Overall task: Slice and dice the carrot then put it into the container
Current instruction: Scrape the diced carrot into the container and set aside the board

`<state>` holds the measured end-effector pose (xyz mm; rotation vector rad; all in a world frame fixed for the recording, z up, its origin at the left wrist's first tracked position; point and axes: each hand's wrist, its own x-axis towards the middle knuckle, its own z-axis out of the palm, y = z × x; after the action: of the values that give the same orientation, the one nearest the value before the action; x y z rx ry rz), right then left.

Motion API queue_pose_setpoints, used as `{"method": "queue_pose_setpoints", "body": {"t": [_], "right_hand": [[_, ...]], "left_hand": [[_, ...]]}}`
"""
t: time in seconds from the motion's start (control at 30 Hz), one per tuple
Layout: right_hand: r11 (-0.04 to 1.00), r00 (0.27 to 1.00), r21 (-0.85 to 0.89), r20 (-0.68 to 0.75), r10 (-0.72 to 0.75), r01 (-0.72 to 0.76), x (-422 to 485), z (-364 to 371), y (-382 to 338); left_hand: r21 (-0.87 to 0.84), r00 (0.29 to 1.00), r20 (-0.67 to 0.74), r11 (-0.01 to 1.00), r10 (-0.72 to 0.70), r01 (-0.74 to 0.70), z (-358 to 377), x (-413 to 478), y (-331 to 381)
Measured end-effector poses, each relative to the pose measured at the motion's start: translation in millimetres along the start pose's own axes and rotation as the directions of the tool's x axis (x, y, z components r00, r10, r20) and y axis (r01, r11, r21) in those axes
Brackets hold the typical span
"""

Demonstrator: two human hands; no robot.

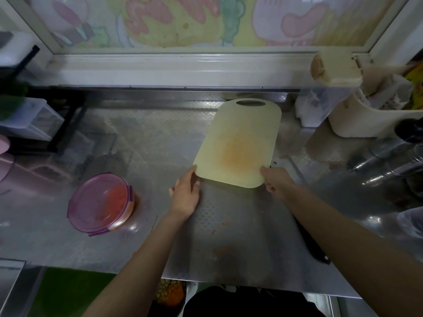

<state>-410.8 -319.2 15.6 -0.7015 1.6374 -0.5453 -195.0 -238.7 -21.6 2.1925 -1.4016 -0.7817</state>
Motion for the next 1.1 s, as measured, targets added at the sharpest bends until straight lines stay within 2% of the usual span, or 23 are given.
{"method": "queue_pose_setpoints", "body": {"t": [0.1, 0.2, 0.3, 0.37, 0.43, 0.5, 0.57, 0.73, 0.83, 0.97, 1.07, 1.1], "right_hand": [[0.993, 0.992, -0.071, -0.071, -0.101, 0.096, -13, 4, -9], [0.99, 0.979, 0.022, -0.157, -0.131, 0.136, -24, 15, -18], [0.985, 0.98, 0.126, -0.173, -0.098, 0.121, -32, 39, -21], [0.97, 0.992, 0.224, -0.104, -0.076, 0.098, -39, 56, -24], [0.944, 0.997, 0.33, 0.073, -0.014, -0.011, -44, 69, -31], [0.903, 0.962, 0.397, 0.268, 0.06, -0.166, -45, 81, -42], [0.875, 0.926, 0.415, 0.367, 0.09, -0.249, -40, 93, -53], [0.881, 0.9, 0.378, 0.421, 0.11, -0.285, -23, 101, -69], [0.883, 0.909, 0.378, 0.4, 0.116, -0.279, -6, 96, -67], [0.854, 0.918, 0.427, 0.374, 0.133, -0.298, 11, 90, -62], [0.899, 0.898, 0.309, 0.406, 0.169, -0.309, 15, 85, -53], [0.923, 0.902, 0.241, 0.386, 0.193, -0.3, 16, 83, -48]], "left_hand": [[-0.036, 0.994, -0.083, 0.997, 0.07, -0.073, -2, -3, -4], [0.051, 0.993, -0.103, 0.997, 0.055, -0.05, -4, -8, -12], [0.111, 0.991, -0.12, 0.993, 0.051, -0.038, -5, -15, -28], [0.153, 0.99, -0.124, 0.987, 0.068, -0.049, -7, -20, -40], [0.187, 0.99, -0.109, 0.98, 0.093, -0.072, -8, -23, -49], [0.215, 0.99, -0.081, 0.972, 0.114, -0.095, -10, -24, -53], [0.235, 0.987, -0.035, 0.961, 0.159, -0.147, -11, -22, -53], [0.137, 0.966, 0.061, 0.956, 0.252, -0.258, 0, -1, -33], [0.112, 0.948, 0.105, 0.944, 0.3, -0.311, 12, 10, -22], [0.061, 0.871, 0.242, 0.889, 0.428, -0.454, 19, 5, -18], [-0.067, 0.808, 0.31, 0.859, 0.501, -0.508, 19, -16, -14], [-0.112, 0.806, 0.31, 0.861, 0.504, -0.495, 18, -25, -14]]}}
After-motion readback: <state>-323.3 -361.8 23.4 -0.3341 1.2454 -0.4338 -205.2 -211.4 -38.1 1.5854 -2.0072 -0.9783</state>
